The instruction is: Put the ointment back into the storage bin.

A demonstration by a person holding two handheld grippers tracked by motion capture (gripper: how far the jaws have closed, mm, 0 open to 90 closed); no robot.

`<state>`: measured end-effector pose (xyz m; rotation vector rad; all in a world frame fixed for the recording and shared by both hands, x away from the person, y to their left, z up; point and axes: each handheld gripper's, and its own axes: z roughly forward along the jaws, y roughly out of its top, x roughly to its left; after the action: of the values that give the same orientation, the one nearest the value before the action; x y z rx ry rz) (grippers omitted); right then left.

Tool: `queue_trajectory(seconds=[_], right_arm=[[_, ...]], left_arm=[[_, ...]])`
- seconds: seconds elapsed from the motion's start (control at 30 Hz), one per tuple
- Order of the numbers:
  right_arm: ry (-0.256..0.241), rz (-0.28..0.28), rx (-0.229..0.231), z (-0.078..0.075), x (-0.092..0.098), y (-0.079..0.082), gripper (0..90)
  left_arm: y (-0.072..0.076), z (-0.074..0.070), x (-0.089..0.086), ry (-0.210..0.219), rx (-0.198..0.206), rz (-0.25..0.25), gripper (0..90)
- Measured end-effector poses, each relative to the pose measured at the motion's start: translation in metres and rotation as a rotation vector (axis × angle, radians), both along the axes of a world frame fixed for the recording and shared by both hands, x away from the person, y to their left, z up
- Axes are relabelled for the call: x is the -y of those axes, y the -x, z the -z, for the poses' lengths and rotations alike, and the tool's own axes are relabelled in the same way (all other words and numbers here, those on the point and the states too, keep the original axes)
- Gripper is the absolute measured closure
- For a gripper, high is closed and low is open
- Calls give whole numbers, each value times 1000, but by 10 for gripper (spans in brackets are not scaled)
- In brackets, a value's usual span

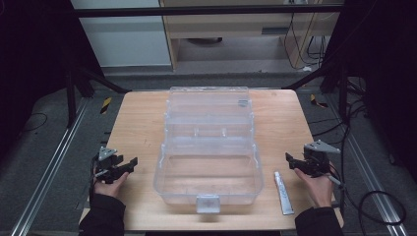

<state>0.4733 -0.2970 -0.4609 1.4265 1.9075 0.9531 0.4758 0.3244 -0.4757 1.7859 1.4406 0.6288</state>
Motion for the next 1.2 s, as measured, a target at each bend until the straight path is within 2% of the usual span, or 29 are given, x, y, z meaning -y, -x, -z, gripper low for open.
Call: queue_trajectory(seconds=[0.3,0.33,0.37,0.5,0.53,0.63,0.7,0.73,0.8,1.0,1.2], right_arm=[[22,-33,-50,-20,-9,9,355],[44,-42,-76,-24,-12,10,362],[51,-46,-81,-26,-13,11,367],[42,-51,-114,-32,-18,16,369],[48,-78,-139,-36,-22,18,372],[62,-107,-155,-42,-27,20,371],[66,-111,-161,-44,-28,20,371],[67,-126,-188,-49,-32,21,371],[75,-131,-206,-53,-35,21,368],[76,-141,-241,-59,-39,22,369],[94,-162,-300,-60,-45,24,385]], left_arm=[[2,-1,-1,-19,-6,-7,363],[2,-1,-1,-20,-12,-5,362],[1,-1,-1,-21,-15,-5,360],[1,0,-1,-21,-19,-5,360],[1,-1,0,-22,-18,-3,359],[0,0,0,-25,-27,3,357],[0,0,1,-28,-31,4,357],[0,1,1,-30,-31,7,357],[0,1,1,-30,-31,9,357],[0,1,1,-30,-33,13,358],[0,1,1,-35,-36,18,358]])
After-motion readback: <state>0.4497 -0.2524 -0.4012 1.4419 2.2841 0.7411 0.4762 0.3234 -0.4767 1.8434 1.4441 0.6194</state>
